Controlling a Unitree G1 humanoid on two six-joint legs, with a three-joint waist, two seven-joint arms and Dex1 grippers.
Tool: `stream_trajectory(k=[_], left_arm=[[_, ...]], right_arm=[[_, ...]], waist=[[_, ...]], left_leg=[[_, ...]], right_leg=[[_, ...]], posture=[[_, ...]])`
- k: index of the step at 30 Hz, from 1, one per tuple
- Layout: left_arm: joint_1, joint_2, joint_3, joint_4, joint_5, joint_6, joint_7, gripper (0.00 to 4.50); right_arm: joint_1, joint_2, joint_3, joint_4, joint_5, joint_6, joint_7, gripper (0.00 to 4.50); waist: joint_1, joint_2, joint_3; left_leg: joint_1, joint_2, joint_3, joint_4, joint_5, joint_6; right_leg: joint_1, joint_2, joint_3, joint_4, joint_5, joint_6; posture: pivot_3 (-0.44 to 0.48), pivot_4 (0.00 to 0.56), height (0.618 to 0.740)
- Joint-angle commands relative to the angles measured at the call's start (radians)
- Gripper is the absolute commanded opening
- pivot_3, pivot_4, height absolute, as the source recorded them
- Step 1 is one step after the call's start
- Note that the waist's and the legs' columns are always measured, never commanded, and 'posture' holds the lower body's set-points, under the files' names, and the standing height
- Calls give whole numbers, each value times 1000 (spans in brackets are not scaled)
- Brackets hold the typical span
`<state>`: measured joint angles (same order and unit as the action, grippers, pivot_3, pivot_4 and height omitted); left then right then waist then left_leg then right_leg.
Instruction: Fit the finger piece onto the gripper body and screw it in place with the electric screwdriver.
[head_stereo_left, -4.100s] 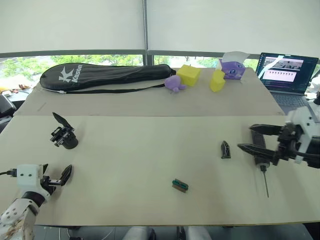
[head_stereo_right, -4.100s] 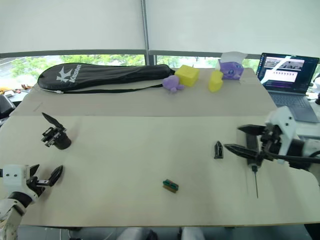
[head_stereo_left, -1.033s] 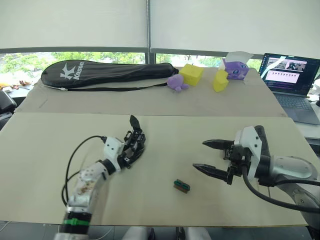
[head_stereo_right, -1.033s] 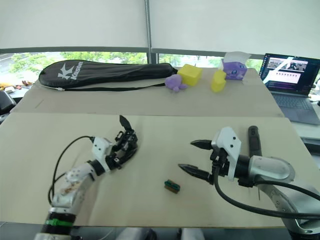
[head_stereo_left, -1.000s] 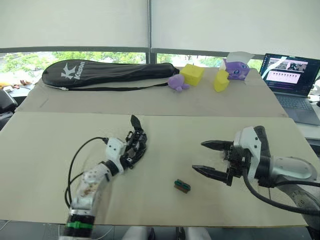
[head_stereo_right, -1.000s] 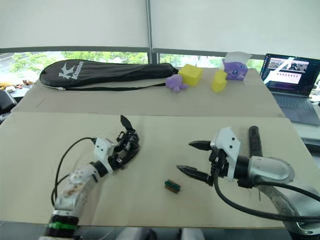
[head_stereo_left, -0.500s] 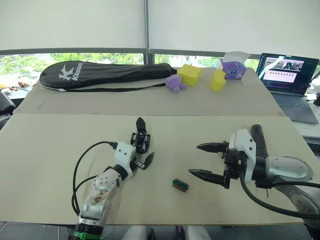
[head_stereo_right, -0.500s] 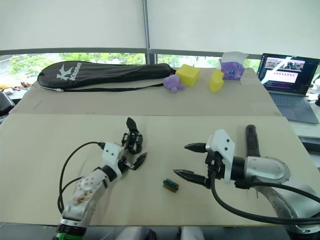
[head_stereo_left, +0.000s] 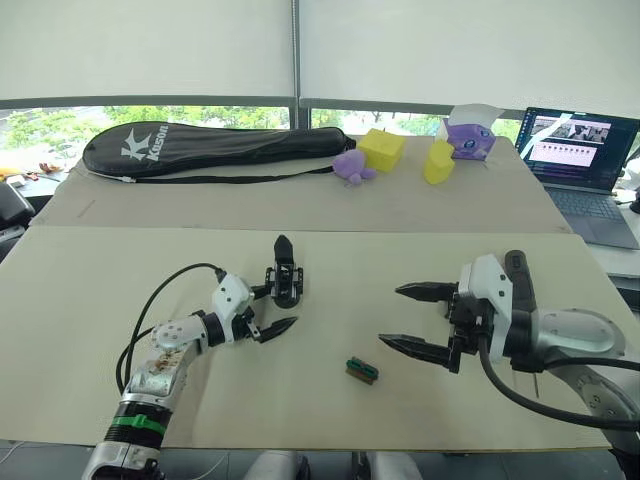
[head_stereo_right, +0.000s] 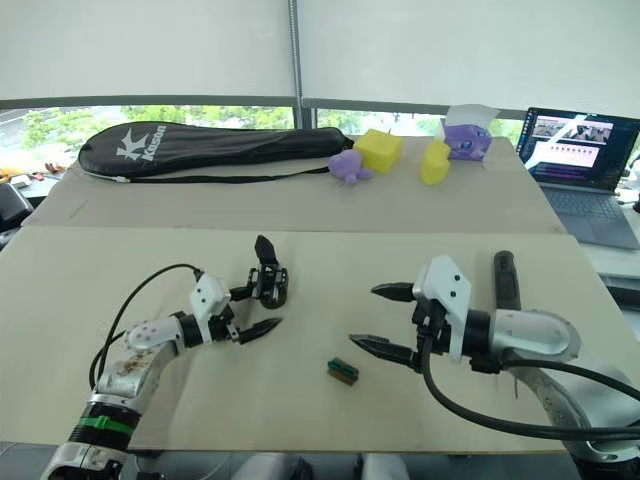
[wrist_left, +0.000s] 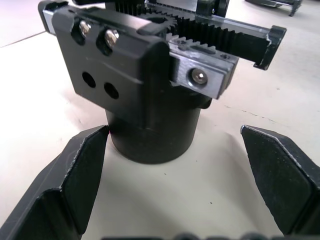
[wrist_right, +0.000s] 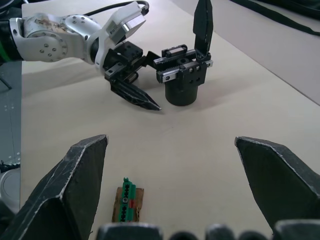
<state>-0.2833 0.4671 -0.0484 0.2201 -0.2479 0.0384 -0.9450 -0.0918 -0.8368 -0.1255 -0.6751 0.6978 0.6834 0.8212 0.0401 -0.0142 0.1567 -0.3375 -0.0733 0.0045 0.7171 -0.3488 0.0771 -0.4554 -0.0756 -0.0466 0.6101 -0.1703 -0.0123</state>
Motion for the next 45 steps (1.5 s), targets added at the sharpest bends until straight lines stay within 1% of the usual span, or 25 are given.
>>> stream_trajectory(k=[1,6,9,11,12,16,19,21,25,27,31,37,39,40,41,43,45], left_arm=[[-54,-19,7,56,-6,-7,-2,4465],[-107,-45,1,130,9,-47,-13,4465],[-120,-48,3,168,18,-83,-25,3628],[-122,-47,0,179,18,-100,-39,2682],[-122,-47,-1,183,18,-105,-43,2324],[-106,-74,-37,108,9,-100,-64,2332],[-113,-122,-82,39,9,-69,-57,2332],[-131,-163,-114,16,22,-58,-40,2332],[-182,-239,-149,33,62,-24,26,2332],[-193,-259,-161,45,77,-21,41,2332],[-198,-273,-178,68,107,-21,61,2332],[-192,-266,-194,131,143,-43,63,2332],[-183,-258,-195,132,140,-32,52,3401],[-176,-252,-195,124,139,-22,48,3820],[-171,-246,-194,116,135,-10,46,4411],[-159,-226,-185,88,127,21,43,4411],[-143,-184,-165,36,106,75,25,4411]], right_arm=[[10,-1,-29,-38,5,-18,-11,4500],[6,3,-24,-41,1,-16,-24,4500],[2,1,-25,-43,4,-14,-29,4500],[3,0,-27,-44,5,-14,-30,4500],[4,-1,-27,-44,5,-14,-30,4500],[30,-12,-71,-53,15,-10,-32,4500],[72,-19,-134,-73,37,2,-34,4500],[116,-23,-179,-95,45,7,-41,4500],[206,-15,-236,-138,50,11,-73,4500],[234,-8,-245,-159,53,11,-93,4500],[261,7,-242,-185,49,7,-135,4500],[279,10,-231,-187,10,-10,-165,4500],[278,8,-234,-185,9,-10,-166,4500],[277,8,-235,-184,10,-9,-165,4500],[275,7,-237,-183,11,-8,-164,4500],[273,-2,-242,-178,10,-3,-159,4500],[266,-31,-262,-170,28,19,-142,4500]], waist=[[1,0,0],[-2,0,0],[-3,0,0],[-3,0,0],[-3,0,0],[-2,0,0],[9,0,0],[15,0,0],[12,-1,0],[4,-1,0],[-10,-1,0],[-3,0,0],[-3,0,0],[-3,0,0],[-4,0,0],[-4,0,0],[-7,0,0]], left_leg=[[0,0,0,0,0,0],[0,0,0,0,0,0],[0,0,0,0,0,0],[0,0,0,0,0,0],[0,0,0,0,0,0],[0,0,0,0,0,0],[-2,0,0,1,0,0],[-5,0,-1,5,0,1],[-11,-1,-3,12,-2,3],[-11,-1,-3,13,-2,3],[-9,1,-3,11,-1,2],[-9,1,-3,11,-1,2],[-9,1,-3,11,-1,2],[-9,1,-3,11,-1,2],[-9,1,-3,11,-1,2],[-9,1,-3,11,-1,2],[-8,1,-3,11,-1,2]], right_leg=[[0,0,0,0,0,0],[0,0,0,0,0,0],[0,0,0,0,0,0],[0,0,0,0,0,0],[0,0,0,0,0,0],[0,0,0,0,0,0],[0,0,0,-1,0,0],[-1,0,-2,-1,0,0],[-2,0,-3,-1,1,1],[-2,0,-3,-1,1,2],[-2,1,-2,1,1,2],[-2,1,-2,0,1,2],[-2,1,-2,0,1,2],[-2,1,-2,0,1,2],[-2,1,-2,1,1,2],[-2,1,-2,1,1,2],[-2,1,-2,1,1,2]], posture=[[0,150,740],[0,150,740],[0,150,740],[0,150,740],[0,150,740],[0,150,740],[0,150,740],[0,150,740],[0,150,740],[0,150,740],[0,150,740],[0,150,740],[0,150,740],[0,150,740],[0,150,740],[0,150,740],[0,150,740]])
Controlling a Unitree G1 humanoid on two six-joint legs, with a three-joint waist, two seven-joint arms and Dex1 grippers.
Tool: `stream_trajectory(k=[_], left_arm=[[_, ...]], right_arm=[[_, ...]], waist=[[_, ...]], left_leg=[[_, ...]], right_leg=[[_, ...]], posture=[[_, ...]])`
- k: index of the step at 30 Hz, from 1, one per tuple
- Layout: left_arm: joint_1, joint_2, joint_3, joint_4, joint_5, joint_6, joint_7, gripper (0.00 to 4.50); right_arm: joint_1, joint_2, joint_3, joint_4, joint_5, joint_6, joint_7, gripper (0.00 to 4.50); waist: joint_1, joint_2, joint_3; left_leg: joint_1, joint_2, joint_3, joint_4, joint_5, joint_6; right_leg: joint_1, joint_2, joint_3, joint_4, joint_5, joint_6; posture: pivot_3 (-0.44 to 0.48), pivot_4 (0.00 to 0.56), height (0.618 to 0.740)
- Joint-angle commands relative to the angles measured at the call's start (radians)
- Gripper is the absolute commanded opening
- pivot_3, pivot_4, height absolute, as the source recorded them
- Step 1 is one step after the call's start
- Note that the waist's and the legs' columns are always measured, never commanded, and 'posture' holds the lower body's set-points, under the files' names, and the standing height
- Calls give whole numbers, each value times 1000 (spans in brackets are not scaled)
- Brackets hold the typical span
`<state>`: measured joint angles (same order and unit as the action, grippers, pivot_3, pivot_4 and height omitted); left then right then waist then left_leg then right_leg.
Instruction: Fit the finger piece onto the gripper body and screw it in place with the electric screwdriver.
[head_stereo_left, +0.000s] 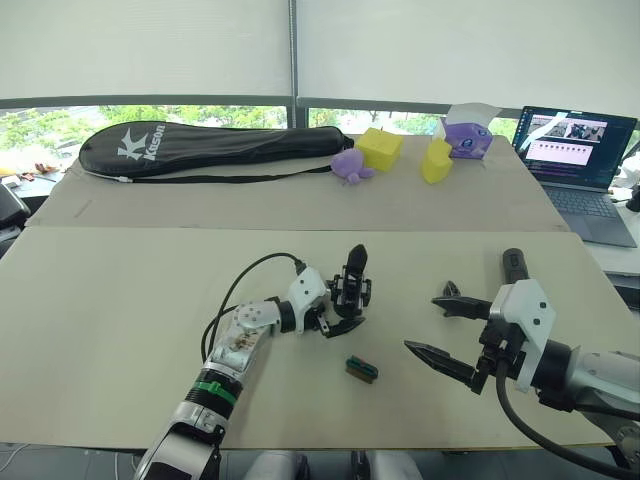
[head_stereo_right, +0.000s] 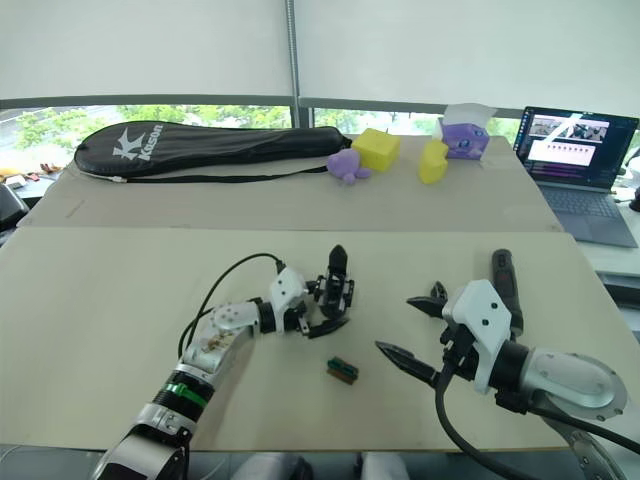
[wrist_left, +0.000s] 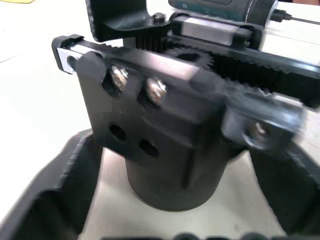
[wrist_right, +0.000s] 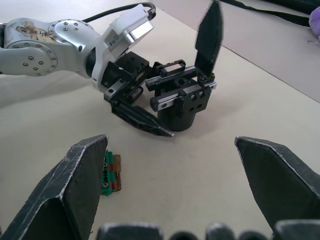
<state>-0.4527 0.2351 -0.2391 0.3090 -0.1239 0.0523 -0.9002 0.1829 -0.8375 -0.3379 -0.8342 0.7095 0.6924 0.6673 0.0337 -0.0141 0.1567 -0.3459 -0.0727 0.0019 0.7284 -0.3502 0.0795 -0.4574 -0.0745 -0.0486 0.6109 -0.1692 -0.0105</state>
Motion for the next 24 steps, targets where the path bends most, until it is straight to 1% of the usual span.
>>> stream_trajectory(k=[1,3,5,7,10,11,12,14,16,19,21,24], left_arm=[[37,75,35,-85,-34,89,-38,4411],[63,144,54,-164,-79,149,-95,4411],[86,240,81,-262,-151,229,-185,4411],[94,330,110,-366,-238,313,-269,4411],[58,436,155,-494,-359,439,-345,4411],[36,458,168,-526,-396,481,-355,4411],[12,472,179,-553,-429,514,-359,4411],[-47,494,201,-602,-500,584,-364,4411],[-107,507,215,-643,-563,643,-366,4411],[-171,516,225,-681,-618,679,-366,4411],[-206,514,230,-693,-640,688,-356,4411],[-233,512,226,-704,-660,707,-342,4411]], right_arm=[[-17,-51,-68,-3,39,30,24,4500],[-55,-109,-106,32,97,87,45,4500],[-139,-196,-118,106,161,192,45,4500],[-256,-279,-82,206,203,332,3,4500],[-460,-377,68,354,199,516,-12,4500],[-541,-379,118,405,201,571,-10,4500],[-636,-363,164,467,202,666,-28,4500],[-829,-293,255,607,160,839,-79,4500],[-961,-253,359,762,132,912,-145,4500],[-1065,-234,503,930,138,922,-201,4500],[-1104,-201,576,982,99,922,-199,4500],[-1135,-139,609,1061,9,922,-207,4500]], waist=[[-4,0,0],[-12,0,0],[-20,1,0],[-21,1,1],[-14,2,1],[-12,2,1],[-9,1,1],[-12,1,1],[-16,1,1],[-15,1,1],[-18,1,1],[-24,1,1]], left_leg=[[0,0,0,0,0,0],[0,0,0,0,0,0],[0,0,0,0,0,0],[0,0,0,0,0,0],[-1,0,-1,0,0,0],[-2,0,-1,0,0,0],[-3,0,-1,0,0,0],[-4,0,-1,1,0,1],[-6,0,0,1,0,1],[-7,0,-1,1,0,1],[-7,0,-1,0,0,1],[-7,0,-1,0,0,1]], right_leg=[[0,0,0,0,0,0],[0,0,0,0,0,0],[0,0,0,0,0,0],[0,0,0,0,0,0],[-1,-1,-1,-1,-1,-1],[-1,-1,-1,-1,-1,-2],[-1,-1,-1,-2,-1,-2],[-1,-2,-1,-2,-1,-2],[-2,-2,-1,-3,0,-3],[-3,-2,-2,-3,0,-3],[-4,-2,-4,-2,0,-3],[-3,-2,-5,-2,0,-3]], posture=[[0,150,740],[0,150,740],[0,150,740],[0,150,740],[0,150,740],[0,150,740],[0,150,740],[0,150,740],[0,150,740],[0,150,740],[0,150,740],[0,150,740]])
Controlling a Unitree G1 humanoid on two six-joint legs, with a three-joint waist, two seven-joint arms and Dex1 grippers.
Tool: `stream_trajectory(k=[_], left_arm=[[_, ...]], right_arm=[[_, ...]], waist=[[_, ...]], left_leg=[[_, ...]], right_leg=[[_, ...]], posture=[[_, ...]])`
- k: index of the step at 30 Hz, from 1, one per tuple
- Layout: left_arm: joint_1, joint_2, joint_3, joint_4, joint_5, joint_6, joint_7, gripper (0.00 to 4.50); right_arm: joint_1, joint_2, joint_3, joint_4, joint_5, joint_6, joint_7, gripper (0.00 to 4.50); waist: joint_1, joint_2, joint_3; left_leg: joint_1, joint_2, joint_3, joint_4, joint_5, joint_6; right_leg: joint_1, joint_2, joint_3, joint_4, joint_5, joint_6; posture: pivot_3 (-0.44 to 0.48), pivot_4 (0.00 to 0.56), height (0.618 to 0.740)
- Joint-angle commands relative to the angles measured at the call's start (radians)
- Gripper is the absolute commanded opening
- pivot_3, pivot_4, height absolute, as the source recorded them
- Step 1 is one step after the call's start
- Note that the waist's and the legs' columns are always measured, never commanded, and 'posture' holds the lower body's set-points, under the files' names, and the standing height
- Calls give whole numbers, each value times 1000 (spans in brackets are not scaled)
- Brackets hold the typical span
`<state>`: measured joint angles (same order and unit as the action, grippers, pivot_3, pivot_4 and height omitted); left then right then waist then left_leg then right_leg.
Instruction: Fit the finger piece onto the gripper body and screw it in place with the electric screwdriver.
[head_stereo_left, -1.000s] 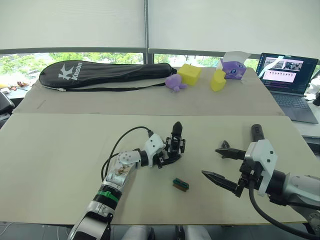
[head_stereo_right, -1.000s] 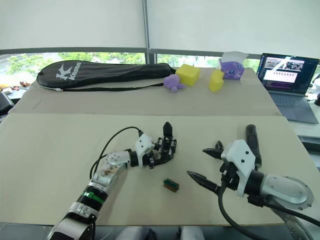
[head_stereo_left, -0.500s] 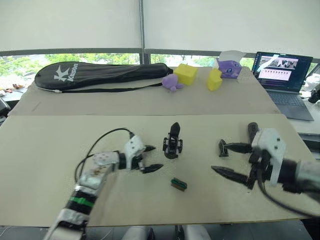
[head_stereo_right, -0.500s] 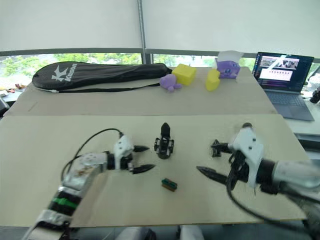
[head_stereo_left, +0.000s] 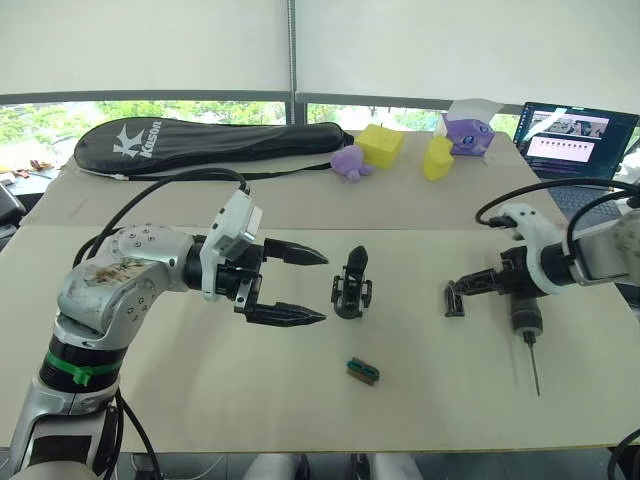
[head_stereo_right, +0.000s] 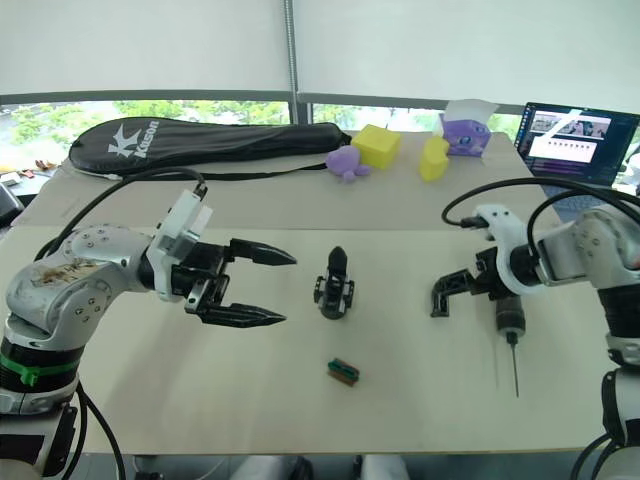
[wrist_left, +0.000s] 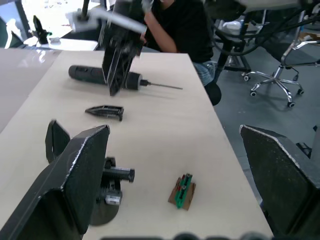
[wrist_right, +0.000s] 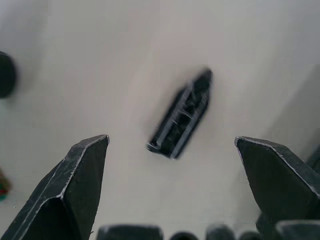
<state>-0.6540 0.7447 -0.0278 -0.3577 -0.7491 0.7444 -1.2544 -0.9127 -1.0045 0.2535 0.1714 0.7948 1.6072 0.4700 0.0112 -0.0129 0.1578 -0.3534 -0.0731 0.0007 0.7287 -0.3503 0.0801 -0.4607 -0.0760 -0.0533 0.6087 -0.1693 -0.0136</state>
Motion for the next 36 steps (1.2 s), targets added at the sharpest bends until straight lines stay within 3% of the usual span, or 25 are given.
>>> stream_trajectory(k=[1,12,16,22,25,29,32,36], left_arm=[[-28,5,13,-45,-34,10,11,4411],[-27,1,-3,-36,11,-44,26,4411],[-27,-3,-11,-36,17,-58,26,4500],[-50,-7,-15,15,44,-55,52,4500],[-30,-16,-4,27,29,-24,89,4500],[-3,-91,33,37,8,35,246,4500],[-48,-214,77,80,-13,138,463,4500],[-127,-384,151,165,-72,223,680,4500]], right_arm=[[-50,48,22,90,-94,7,-14,4500],[-65,140,39,175,-157,7,34,4500],[-50,168,31,185,-193,7,25,3377],[-24,149,52,115,-223,-72,116,1187],[42,55,111,-6,-299,-341,265,1094],[100,54,-20,-93,-345,-658,317,1094],[131,99,-139,-210,-340,-744,270,1094],[140,200,-200,-375,-358,-826,196,1094]], waist=[[-3,0,0],[-5,1,0],[-5,1,0],[-8,1,0],[-7,1,1],[-11,2,1],[-10,2,1],[-2,2,1]], left_leg=[[0,0,0,1,0,0],[1,0,-2,1,3,-6],[1,0,-2,1,3,-6],[1,0,-2,1,3,-6],[1,-1,-3,1,3,-6],[2,-1,-2,1,3,-6],[2,-1,-3,1,4,-7],[2,0,-7,1,5,-10]], right_leg=[[0,0,0,0,0,0],[0,0,-1,2,0,-1],[0,0,-2,2,0,-1],[0,1,-2,2,0,-1],[0,1,-3,1,0,-1],[1,0,-3,2,0,0],[1,0,-3,3,0,0],[1,1,-6,4,0,0]], posture=[[0,150,740],[0,150,740],[0,150,740],[0,150,740],[0,150,740],[0,150,740],[0,150,740],[0,150,740]])
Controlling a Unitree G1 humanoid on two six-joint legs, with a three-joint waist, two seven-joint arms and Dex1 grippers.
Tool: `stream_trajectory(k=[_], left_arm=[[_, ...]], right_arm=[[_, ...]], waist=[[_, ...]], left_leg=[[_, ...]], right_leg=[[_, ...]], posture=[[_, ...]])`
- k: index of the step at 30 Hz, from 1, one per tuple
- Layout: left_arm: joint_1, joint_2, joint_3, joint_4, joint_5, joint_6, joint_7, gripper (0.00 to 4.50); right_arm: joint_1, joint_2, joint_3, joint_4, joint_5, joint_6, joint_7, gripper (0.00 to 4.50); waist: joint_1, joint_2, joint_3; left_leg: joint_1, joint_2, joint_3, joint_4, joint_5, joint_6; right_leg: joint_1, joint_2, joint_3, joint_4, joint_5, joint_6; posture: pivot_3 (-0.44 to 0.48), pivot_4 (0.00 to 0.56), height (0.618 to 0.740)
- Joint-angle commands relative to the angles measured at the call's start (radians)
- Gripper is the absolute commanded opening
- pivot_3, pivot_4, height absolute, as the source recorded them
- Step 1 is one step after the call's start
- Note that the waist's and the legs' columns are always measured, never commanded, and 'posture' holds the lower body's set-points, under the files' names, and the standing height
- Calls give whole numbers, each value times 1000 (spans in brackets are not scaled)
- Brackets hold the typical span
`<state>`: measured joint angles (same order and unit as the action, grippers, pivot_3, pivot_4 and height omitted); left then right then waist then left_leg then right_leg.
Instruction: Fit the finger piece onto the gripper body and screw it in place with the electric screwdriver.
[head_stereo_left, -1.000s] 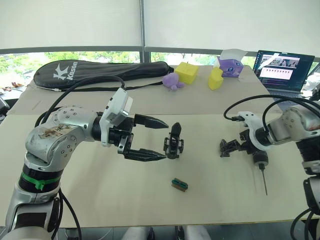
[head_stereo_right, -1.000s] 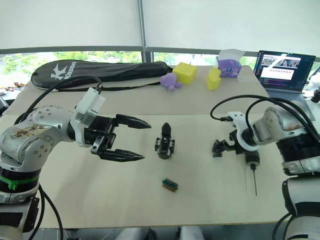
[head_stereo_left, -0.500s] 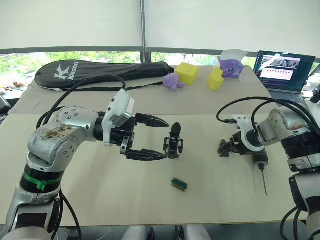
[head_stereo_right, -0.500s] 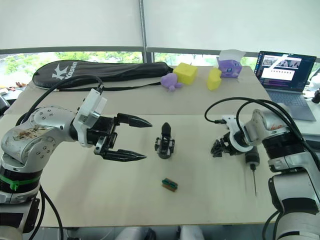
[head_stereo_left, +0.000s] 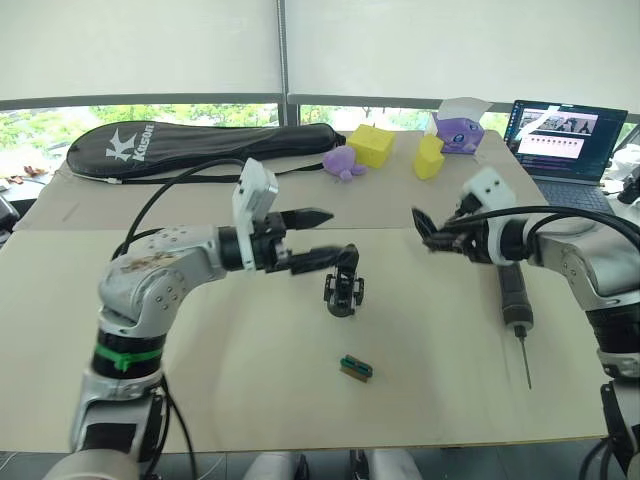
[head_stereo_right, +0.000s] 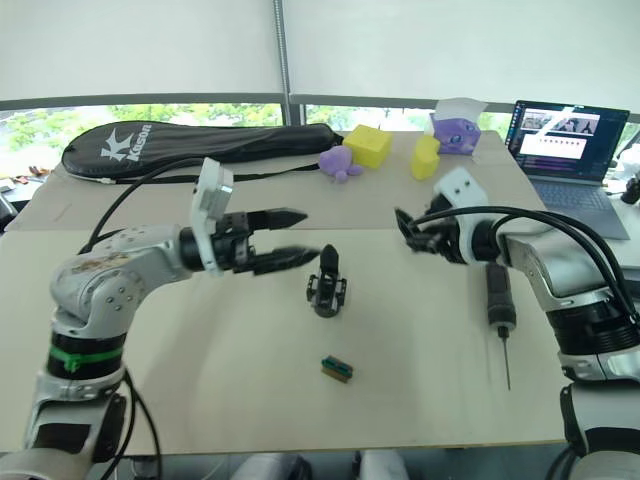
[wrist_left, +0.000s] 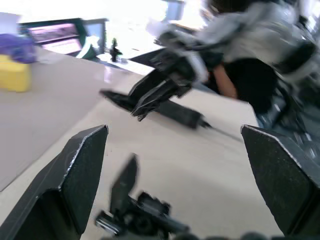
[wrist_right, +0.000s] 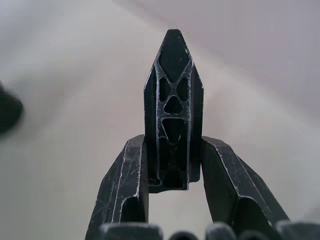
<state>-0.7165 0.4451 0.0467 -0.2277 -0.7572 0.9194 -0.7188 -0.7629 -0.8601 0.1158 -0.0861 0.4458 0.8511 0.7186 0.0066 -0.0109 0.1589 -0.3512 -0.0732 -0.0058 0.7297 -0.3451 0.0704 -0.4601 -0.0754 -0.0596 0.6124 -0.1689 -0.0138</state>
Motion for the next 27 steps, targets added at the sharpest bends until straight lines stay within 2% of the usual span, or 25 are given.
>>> stream_trajectory(k=[1,5,10,13,15,26,27], left_arm=[[-85,-124,97,58,-79,64,187,4500],[-136,-223,76,90,-36,21,270,4500],[-156,-294,120,119,-48,1,349,4500],[-155,-312,146,116,-76,16,373,3718],[-150,-311,147,105,-95,40,376,2819],[-141,-307,160,110,-131,45,403,2796],[-140,-307,158,111,-123,32,399,2397]], right_arm=[[-12,91,-72,-145,-17,-91,-79,1094],[32,198,-52,-289,-40,-160,-127,1094],[55,268,-26,-353,-91,-204,-169,1094],[80,286,-25,-370,-105,-217,-173,1094],[88,292,-27,-373,-114,-222,-179,1094],[92,304,-38,-358,-164,-243,-184,1094],[92,305,-38,-359,-166,-241,-184,1094]], waist=[[3,0,0],[6,0,0],[5,0,0],[3,0,0],[2,0,0],[0,0,0],[0,0,0]], left_leg=[[0,0,-1,0,0,0],[0,0,-1,0,1,-1],[0,-2,-1,1,1,-2],[3,-3,-1,0,1,-2],[4,-3,-1,-1,1,-2],[5,-3,-1,-2,2,-3],[5,-3,-1,-2,2,-3]], right_leg=[[0,0,-1,0,0,0],[0,0,-2,0,0,0],[0,0,-7,1,0,0],[2,0,-7,1,0,0],[2,1,-7,1,0,0],[2,1,-7,1,0,0],[2,1,-7,1,0,0]], posture=[[0,150,740],[0,150,740],[0,150,740],[0,150,740],[0,150,740],[0,150,740],[0,150,740]])
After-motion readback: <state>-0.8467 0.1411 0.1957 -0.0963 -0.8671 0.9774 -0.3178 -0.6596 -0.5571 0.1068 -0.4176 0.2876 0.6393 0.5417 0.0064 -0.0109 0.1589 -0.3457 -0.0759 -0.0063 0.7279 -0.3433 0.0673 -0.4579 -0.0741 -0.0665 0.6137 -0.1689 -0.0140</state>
